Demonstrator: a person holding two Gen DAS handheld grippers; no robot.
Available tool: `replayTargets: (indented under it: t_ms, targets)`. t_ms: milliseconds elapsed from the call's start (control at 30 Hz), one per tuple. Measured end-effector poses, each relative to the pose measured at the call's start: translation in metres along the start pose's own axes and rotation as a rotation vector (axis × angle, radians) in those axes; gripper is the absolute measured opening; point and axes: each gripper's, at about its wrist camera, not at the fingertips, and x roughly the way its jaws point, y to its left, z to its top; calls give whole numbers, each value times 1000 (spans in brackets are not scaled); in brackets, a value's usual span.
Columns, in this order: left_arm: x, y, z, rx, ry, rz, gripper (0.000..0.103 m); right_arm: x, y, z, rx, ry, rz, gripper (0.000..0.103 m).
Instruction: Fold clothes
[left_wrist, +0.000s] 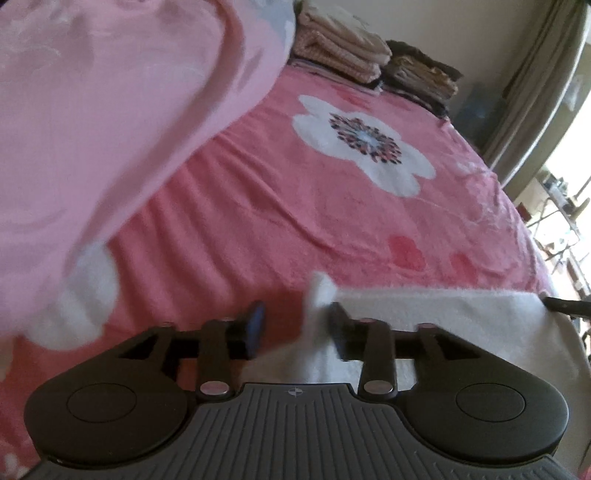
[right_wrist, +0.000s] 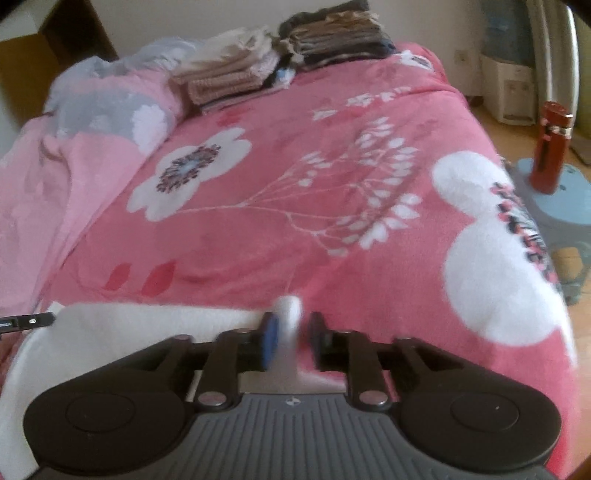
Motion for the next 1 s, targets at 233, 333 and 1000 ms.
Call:
replayTargets:
  t_ms: [233,333,1000]
  targets:
    - [-52,-22,-5,53,-105,-40,54,-34,56,6,-184,-56,-13,40]
    - [-49,-46,-8,146,-61,-131,54,-20,99,0,-277,12,97,33]
    - [-46,-54,-21,193,-11,-59,53,17,98,10,37,-43,65,21]
